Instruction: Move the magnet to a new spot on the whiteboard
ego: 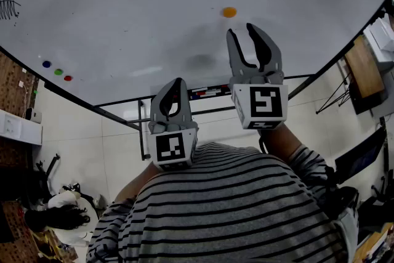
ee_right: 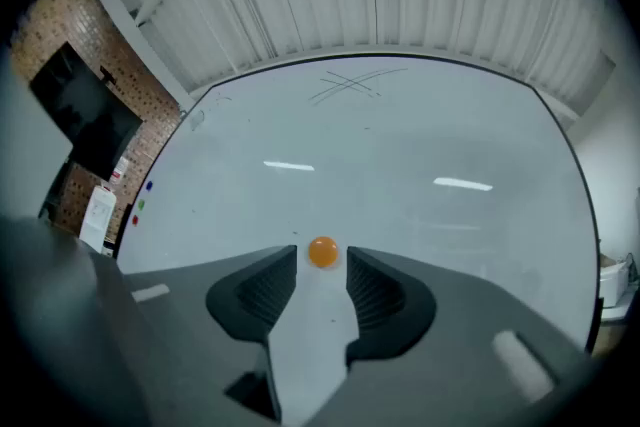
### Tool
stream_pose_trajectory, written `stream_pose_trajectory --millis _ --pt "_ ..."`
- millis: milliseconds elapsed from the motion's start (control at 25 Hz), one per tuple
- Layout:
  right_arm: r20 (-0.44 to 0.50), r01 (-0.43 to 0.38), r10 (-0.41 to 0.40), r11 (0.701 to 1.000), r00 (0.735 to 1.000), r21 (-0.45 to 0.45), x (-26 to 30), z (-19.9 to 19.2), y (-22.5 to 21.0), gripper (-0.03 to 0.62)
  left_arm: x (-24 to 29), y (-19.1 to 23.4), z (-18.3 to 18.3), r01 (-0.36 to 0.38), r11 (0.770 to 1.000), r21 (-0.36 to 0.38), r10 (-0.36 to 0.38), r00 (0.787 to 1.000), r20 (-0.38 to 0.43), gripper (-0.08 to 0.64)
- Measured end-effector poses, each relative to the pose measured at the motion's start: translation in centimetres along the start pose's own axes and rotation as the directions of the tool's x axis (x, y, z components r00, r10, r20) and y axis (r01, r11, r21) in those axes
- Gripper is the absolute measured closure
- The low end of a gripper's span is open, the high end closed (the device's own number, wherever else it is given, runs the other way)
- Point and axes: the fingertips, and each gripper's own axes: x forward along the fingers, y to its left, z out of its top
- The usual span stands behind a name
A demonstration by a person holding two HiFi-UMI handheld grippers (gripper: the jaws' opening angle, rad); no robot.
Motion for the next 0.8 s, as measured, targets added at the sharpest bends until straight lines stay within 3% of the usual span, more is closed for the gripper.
stream_pose_trajectory --millis 480,800 --pt "0.041 0.129 -0.129 0.992 0.991 -0.005 4.7 0.3 0.4 0.440 3.1 4.1 -0.6 0.033 0.999 -0.009 -0.033 0.999 0.004 0.545" --pt "0.026 0.149 -0.149 0.989 0.988 -0.001 4.8 0.2 0.6 0.468 2.6 4.6 -0.9 0.033 0.999 -0.014 -0.033 0.999 -0.003 0.545"
